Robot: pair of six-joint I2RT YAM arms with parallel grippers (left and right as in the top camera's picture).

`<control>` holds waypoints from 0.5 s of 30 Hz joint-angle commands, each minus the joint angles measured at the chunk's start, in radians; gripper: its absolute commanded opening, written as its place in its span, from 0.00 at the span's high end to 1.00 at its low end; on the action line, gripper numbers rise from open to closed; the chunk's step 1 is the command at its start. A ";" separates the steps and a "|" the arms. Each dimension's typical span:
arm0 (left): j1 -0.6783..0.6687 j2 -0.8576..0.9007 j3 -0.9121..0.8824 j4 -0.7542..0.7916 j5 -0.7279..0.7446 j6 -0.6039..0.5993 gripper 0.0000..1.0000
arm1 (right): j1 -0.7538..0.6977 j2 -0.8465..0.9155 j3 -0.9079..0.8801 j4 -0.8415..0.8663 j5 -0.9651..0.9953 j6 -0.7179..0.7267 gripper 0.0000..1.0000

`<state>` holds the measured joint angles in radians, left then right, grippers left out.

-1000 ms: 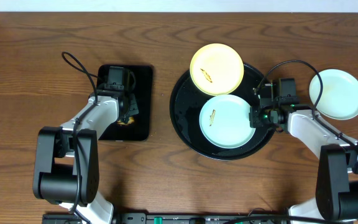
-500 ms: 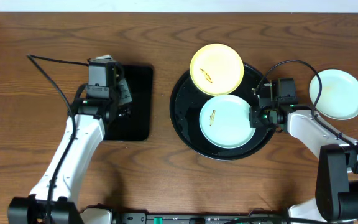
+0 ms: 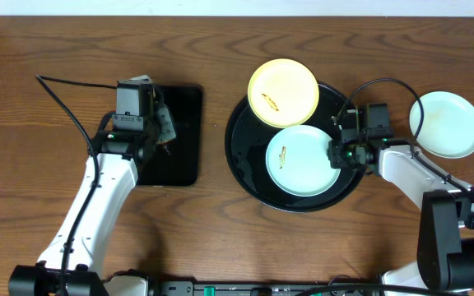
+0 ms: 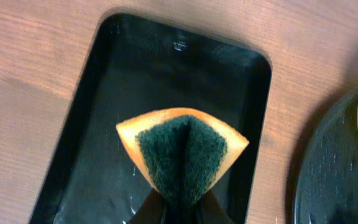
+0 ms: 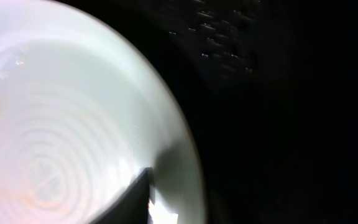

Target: Clean dirty plates on tray and stack at the side

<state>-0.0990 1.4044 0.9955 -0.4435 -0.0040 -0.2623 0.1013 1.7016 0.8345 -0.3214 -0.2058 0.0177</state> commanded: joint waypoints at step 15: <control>0.031 0.258 0.401 -0.392 0.298 0.165 0.93 | 0.005 0.022 -0.015 -0.005 0.014 0.000 0.99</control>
<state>-0.0544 1.6249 1.3827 -0.8604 0.1806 -0.1326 0.0967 1.6989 0.8349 -0.3202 -0.2077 0.0212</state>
